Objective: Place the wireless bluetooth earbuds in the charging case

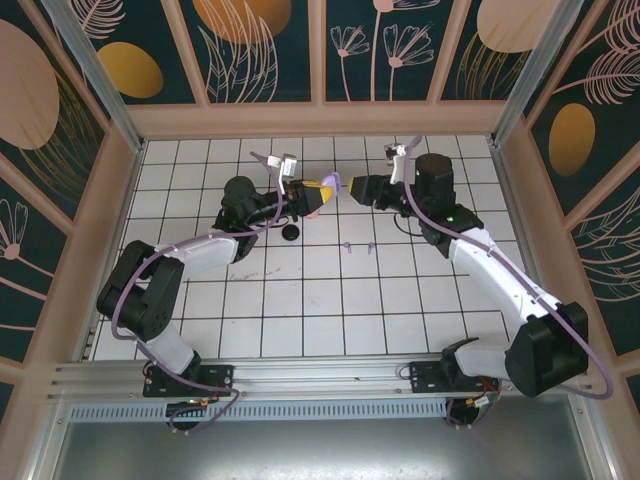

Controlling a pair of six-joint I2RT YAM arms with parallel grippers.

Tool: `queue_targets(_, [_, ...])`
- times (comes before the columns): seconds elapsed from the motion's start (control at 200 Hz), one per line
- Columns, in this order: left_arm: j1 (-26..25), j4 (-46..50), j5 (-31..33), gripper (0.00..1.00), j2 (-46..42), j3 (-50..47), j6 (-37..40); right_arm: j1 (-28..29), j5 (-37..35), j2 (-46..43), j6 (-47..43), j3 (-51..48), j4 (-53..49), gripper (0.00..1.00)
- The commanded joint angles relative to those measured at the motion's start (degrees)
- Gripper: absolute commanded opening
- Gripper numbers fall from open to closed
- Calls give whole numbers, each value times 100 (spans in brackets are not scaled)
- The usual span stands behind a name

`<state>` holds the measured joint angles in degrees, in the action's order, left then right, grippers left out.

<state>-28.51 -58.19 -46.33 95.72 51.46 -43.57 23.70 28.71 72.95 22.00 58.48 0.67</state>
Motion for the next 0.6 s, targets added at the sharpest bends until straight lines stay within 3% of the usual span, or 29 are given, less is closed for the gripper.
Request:
queue_targets(0.0, [-22,-304,-143,0,-142,158,40,100,258,108,154,-89,310,49])
queue_targets(0.596, [-23,-464,-215,0,-116,182,-81,214,469,517,190,20,553,39])
